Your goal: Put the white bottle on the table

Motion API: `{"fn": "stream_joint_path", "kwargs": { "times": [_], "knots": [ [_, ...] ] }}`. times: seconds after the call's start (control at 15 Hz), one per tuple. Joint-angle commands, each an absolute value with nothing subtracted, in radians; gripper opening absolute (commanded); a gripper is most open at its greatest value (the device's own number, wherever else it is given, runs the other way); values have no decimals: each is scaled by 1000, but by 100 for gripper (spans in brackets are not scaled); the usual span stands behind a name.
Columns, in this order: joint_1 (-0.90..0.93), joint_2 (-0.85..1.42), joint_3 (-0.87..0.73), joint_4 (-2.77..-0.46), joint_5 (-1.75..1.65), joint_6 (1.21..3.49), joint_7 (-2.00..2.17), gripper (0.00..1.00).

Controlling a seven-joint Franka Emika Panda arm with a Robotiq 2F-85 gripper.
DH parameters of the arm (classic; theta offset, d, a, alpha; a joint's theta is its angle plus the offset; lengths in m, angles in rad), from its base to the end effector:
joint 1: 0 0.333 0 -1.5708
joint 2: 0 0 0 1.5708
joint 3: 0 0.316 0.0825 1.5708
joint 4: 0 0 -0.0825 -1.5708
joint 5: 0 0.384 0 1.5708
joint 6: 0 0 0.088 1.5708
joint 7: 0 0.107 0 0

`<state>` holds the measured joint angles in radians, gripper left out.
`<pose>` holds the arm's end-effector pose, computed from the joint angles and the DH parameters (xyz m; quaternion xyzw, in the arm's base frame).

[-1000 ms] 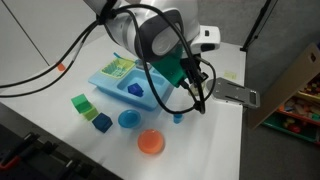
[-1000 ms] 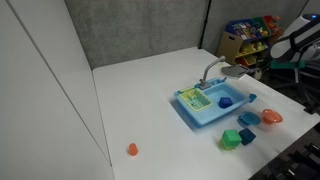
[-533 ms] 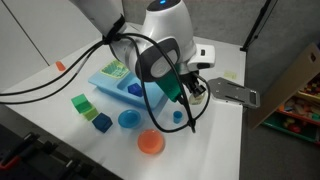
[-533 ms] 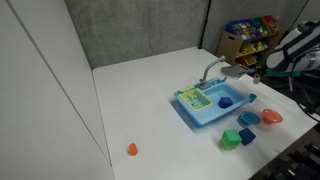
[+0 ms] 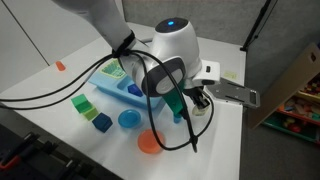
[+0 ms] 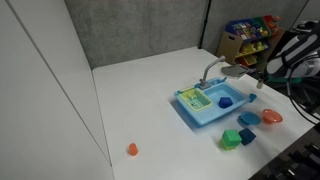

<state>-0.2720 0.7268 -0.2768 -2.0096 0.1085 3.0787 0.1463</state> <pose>0.5299 -0.3271 0.1393 0.9204 -0.3365 0.1682 0.1061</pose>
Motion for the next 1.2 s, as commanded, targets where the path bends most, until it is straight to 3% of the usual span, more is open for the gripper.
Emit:
{"fn": "stream_joint_path", "kwargs": {
  "times": [0.0, 0.8, 0.87, 0.93, 1.0, 1.13],
  "knots": [
    [-293, 790, -278, -1961, 127, 3105, 153, 8],
    [-304, 899, -274, -1927, 169, 3177, 159, 9],
    [-305, 897, -273, -1928, 170, 3177, 158, 17],
    [-307, 891, -271, -1931, 171, 3173, 155, 49],
    [-312, 881, -265, -1935, 170, 3169, 151, 51],
    [-316, 859, -259, -1943, 168, 3159, 145, 65]
  ]
}}
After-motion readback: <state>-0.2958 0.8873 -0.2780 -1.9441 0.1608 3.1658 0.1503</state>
